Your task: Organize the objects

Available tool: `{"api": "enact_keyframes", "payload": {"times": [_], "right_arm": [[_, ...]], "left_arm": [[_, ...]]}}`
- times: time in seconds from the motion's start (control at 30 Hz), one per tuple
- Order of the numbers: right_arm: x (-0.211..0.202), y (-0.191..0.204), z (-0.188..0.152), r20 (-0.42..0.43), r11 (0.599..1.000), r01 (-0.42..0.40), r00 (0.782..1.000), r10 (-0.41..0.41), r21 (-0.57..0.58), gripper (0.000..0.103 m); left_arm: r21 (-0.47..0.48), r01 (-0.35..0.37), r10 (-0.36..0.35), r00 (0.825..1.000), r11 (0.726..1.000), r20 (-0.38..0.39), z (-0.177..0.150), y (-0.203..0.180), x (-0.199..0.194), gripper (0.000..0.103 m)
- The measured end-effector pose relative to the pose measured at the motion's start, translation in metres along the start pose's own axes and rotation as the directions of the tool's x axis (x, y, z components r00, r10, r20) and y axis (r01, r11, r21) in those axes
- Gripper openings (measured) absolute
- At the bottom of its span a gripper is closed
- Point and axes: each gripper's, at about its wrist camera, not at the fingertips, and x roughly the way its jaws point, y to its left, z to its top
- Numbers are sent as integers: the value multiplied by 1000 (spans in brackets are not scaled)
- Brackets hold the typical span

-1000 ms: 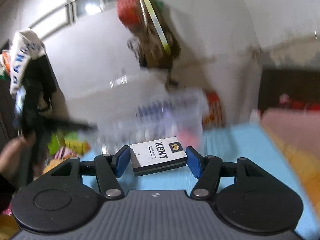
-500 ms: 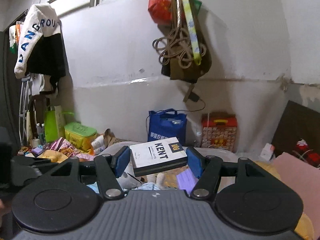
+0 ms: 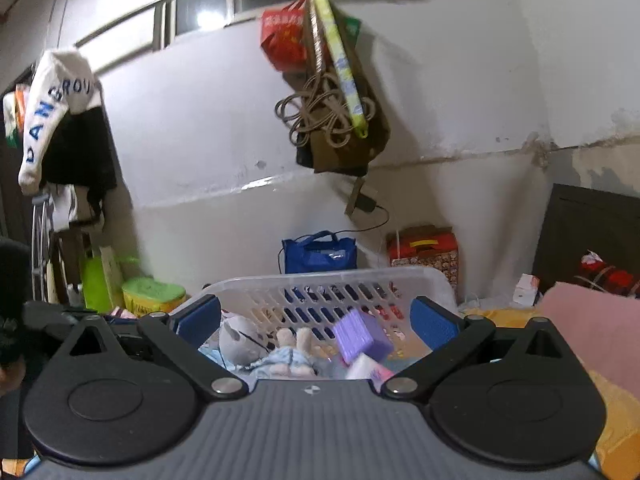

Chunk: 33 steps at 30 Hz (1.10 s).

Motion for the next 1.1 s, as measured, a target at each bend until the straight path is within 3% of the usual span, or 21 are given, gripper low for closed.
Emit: {"api": "enact_keyframes", "payload": {"times": [0.2,0.37,0.47,0.57,0.63,0.77,0.93,1.0,1.1], "right_arm": [[-15,-15,-9,32,997,72,997,-72,2,103],[-19,-21,-20,27,997,71,997,-72,22,103],[-20,-26,-26,23,997,53,998,-54,63,103],[-21,-29,-35,15,995,29,999,-31,95,103],[-21,-30,-39,4,994,21,1000,-21,109,103],[-21,-32,-46,-41,990,1,999,5,138,103],[-18,-33,-57,-187,977,-6,981,47,215,103],[-17,-27,-60,-223,982,31,975,11,187,103],[-16,-12,-63,-238,987,148,963,-129,64,103]], "left_arm": [[-3,5,-5,1000,1000,3,-1,0,-1,48],[-14,7,-7,1000,1000,6,-1,-1,-1,53],[-38,12,-12,1000,999,11,-2,2,-1,61],[-80,74,-73,997,994,10,-2,10,-2,82],[-86,99,-97,995,991,30,-4,14,-9,84],[-113,124,-121,992,986,31,-13,25,-25,99],[-126,149,-153,988,981,-22,-39,40,-45,99],[-113,172,-179,982,979,-59,-49,41,-47,100],[-62,158,-164,982,985,-98,-58,33,-46,100]]}}
